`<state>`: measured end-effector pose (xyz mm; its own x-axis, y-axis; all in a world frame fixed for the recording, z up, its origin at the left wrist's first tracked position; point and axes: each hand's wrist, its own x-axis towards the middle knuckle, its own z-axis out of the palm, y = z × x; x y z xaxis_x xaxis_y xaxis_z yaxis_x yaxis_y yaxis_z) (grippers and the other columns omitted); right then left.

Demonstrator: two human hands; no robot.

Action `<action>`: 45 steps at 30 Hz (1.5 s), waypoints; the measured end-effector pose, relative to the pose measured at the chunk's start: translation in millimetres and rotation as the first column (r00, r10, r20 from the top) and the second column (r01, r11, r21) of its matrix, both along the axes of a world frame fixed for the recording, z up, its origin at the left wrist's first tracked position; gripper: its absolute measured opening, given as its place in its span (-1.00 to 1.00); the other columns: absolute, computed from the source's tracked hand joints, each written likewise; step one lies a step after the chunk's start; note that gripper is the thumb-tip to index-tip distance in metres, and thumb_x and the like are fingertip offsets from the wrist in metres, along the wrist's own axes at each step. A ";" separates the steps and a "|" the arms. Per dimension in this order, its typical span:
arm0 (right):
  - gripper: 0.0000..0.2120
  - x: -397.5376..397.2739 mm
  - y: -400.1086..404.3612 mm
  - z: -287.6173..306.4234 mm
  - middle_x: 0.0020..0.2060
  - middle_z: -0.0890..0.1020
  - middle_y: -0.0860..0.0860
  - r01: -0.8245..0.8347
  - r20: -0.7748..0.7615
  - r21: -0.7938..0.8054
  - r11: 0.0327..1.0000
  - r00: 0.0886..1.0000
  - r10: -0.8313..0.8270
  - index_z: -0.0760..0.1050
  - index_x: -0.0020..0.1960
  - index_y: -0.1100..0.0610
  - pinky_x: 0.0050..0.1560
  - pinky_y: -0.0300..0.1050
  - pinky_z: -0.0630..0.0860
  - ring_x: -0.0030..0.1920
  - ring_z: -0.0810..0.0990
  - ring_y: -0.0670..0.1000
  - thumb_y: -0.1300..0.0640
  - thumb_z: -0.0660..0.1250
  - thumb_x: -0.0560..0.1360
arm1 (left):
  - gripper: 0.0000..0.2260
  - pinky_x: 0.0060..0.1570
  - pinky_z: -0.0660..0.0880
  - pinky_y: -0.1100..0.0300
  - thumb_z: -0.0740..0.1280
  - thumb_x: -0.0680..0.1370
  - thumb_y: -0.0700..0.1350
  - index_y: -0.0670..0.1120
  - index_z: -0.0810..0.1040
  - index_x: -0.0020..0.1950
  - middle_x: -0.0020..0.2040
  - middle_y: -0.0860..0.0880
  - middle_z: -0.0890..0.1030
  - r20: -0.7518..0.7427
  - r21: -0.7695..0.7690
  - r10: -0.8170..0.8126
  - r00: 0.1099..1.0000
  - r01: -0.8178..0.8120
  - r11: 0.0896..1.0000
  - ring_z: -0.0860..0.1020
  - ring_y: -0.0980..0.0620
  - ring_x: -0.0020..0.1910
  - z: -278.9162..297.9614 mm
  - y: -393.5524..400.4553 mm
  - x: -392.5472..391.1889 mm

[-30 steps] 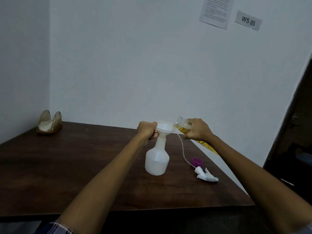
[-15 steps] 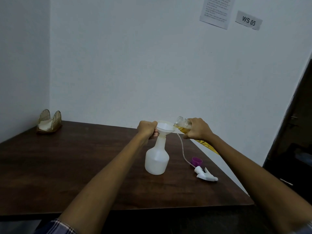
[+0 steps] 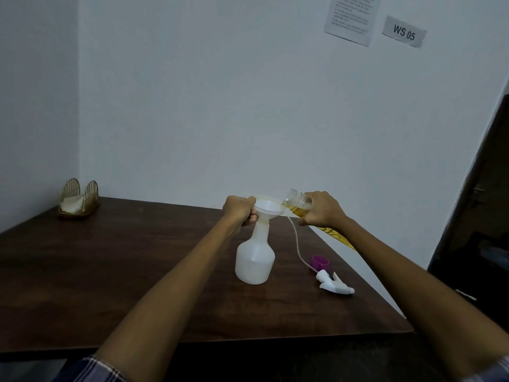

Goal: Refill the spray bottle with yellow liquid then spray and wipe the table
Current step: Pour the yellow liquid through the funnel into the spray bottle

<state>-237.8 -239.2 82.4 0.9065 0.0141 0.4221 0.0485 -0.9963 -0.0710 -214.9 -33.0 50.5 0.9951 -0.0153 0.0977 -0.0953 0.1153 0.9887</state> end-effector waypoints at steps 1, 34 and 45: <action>-0.58 0.0 -0.3 -0.1 -0.42 0.38 -0.08 0.000 0.000 0.001 1.000 1.000 0.000 0.25 -0.35 0.00 -0.40 -0.23 0.24 -0.38 0.35 -0.07 0.03 0.54 0.21 | -0.78 -0.66 0.34 0.40 0.21 0.48 -0.25 -0.21 0.45 -0.38 -0.45 -0.09 0.48 -0.001 0.002 0.003 1.000 -0.003 1.000 0.38 0.15 -0.73 -0.3 -0.2 0.2; -0.60 1.2 -2.5 -1.3 -0.43 0.38 -0.09 0.000 0.005 -0.009 1.000 1.000 0.000 0.27 -0.34 0.02 -0.42 -0.23 0.22 -0.42 0.32 -0.10 0.04 0.54 0.21 | -0.77 -0.62 0.38 0.36 0.21 0.48 -0.25 -0.20 0.45 -0.39 -0.46 -0.08 0.48 0.021 0.001 -0.015 1.000 0.015 1.000 0.41 0.10 -0.64 -2.3 -1.0 1.8; -0.63 3.0 -3.0 0.4 -0.41 0.38 -0.10 0.013 0.014 -0.056 0.998 1.000 -0.012 0.38 -0.19 0.11 -0.36 -0.23 0.28 -0.33 0.40 -0.03 0.01 0.53 0.22 | -0.77 -0.62 0.39 0.36 0.22 0.49 -0.25 -0.20 0.46 -0.38 -0.46 -0.09 0.48 0.012 -0.002 -0.010 1.000 0.010 1.000 0.42 0.06 -0.58 -2.8 -1.7 2.5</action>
